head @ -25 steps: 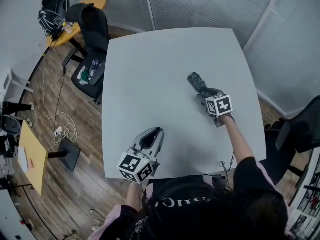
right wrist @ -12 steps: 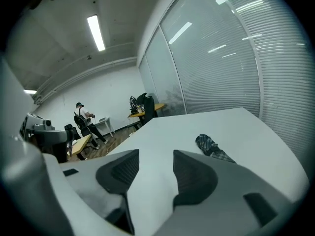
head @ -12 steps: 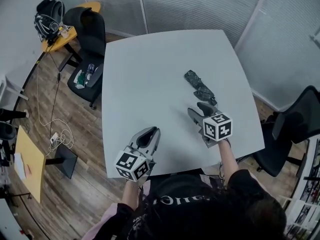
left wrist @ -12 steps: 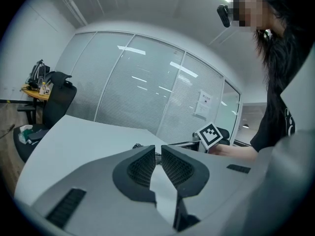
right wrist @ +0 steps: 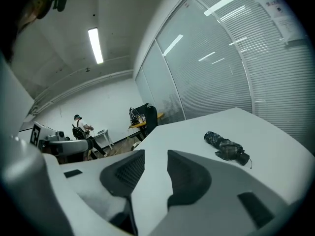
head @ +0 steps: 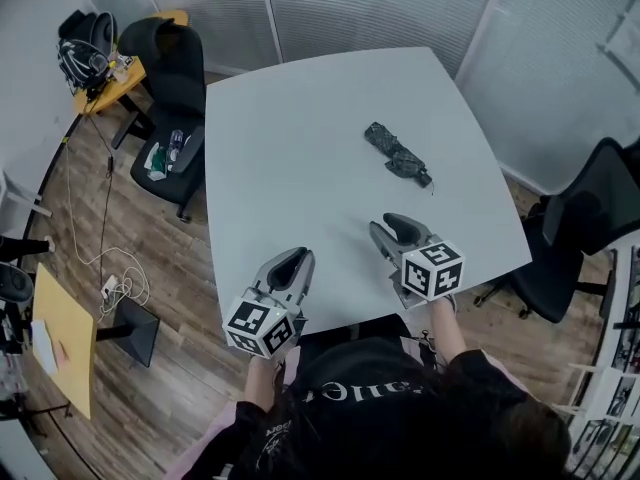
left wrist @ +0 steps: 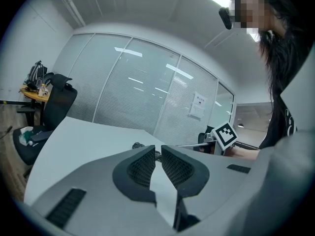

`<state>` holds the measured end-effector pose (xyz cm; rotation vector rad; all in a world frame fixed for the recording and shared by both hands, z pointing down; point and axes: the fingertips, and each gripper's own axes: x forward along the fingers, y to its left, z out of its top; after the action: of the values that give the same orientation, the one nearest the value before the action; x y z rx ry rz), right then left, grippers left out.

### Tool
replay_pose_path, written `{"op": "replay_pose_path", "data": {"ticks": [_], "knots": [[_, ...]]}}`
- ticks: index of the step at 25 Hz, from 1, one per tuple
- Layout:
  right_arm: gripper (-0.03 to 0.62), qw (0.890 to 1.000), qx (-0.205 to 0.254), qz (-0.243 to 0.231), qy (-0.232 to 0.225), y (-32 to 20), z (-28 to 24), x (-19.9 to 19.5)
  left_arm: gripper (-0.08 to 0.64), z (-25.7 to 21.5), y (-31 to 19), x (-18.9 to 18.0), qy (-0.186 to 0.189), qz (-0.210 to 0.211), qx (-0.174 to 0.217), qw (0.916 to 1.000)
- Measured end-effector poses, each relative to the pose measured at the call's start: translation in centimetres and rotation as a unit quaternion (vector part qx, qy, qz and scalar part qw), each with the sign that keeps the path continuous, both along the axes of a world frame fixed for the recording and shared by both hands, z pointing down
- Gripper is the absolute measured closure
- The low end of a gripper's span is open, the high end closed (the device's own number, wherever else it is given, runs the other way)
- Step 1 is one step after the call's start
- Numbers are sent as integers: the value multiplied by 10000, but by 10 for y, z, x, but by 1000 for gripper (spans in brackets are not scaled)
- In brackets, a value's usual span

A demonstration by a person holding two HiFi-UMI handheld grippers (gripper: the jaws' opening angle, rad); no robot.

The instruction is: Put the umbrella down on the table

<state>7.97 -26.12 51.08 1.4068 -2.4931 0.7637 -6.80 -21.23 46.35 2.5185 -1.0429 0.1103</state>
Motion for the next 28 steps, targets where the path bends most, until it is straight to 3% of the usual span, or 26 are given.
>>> {"op": "replay_pose_path", "data": {"ticks": [8, 16, 28], "knots": [[495, 9992, 380, 14, 87, 41, -15, -36, 518, -6, 27, -24, 54, 165, 128, 9998], [538, 9971, 697, -293, 71, 68, -27, -69, 518, -11, 43, -40, 107, 236, 218, 9994], [560, 9951, 830, -537, -92, 78, -37, -91, 518, -13, 55, -48, 124, 331, 265, 9990]]}}
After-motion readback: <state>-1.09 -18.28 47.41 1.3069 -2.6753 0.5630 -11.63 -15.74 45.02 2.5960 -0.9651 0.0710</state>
